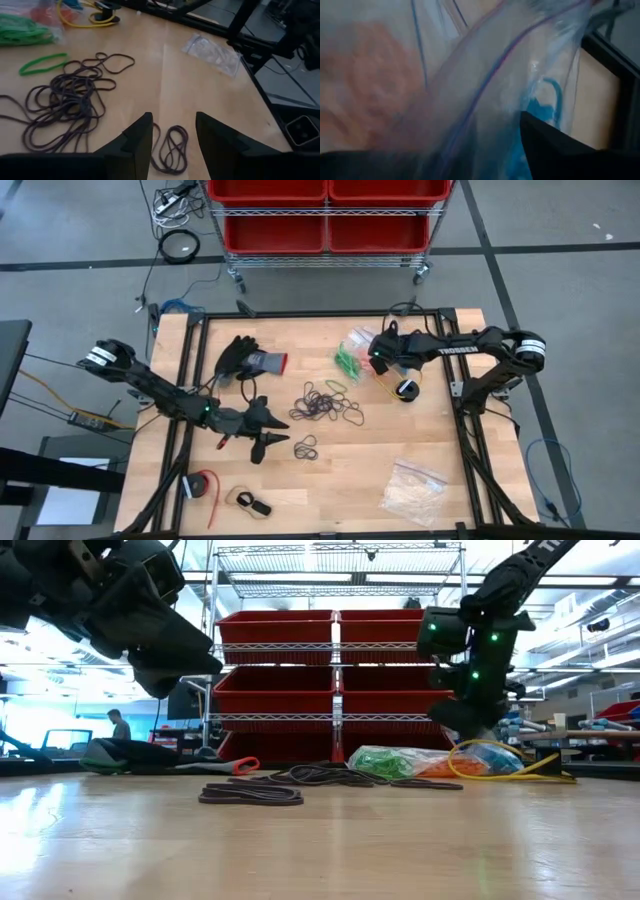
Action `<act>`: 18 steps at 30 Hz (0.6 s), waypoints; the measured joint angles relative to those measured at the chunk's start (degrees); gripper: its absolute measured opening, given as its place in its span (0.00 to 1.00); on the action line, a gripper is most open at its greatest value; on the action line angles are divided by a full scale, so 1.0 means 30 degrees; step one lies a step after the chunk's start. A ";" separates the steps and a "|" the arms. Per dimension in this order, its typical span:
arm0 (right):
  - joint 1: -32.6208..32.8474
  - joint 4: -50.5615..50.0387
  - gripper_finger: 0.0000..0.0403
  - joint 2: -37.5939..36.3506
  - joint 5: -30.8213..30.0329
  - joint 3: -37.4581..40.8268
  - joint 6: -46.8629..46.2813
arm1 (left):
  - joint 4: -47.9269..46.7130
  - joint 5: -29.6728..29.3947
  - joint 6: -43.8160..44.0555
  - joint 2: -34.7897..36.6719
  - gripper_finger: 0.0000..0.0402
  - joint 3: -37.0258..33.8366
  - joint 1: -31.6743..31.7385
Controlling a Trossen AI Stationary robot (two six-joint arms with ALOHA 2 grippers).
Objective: Sort rubber bands
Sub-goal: Close the transparent zip bag
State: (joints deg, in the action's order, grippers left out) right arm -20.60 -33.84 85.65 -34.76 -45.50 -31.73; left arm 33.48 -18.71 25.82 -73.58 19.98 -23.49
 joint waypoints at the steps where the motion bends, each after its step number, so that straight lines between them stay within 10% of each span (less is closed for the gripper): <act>1: 0.0104 0.0470 0.37 -0.0036 0.0000 -0.0028 -0.0014 | 0.0076 -0.0121 0.0001 0.0000 0.39 -0.0071 0.0000; 18: 0.1415 0.6757 0.34 -0.1517 0.5642 -0.0101 -0.4506 | 0.0487 -0.0427 -0.0203 -0.0007 0.39 -0.0195 0.0000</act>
State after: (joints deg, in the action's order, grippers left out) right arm -16.35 -13.57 81.09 -17.84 -45.80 -45.24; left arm 34.94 -19.99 25.21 -73.60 19.40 -23.49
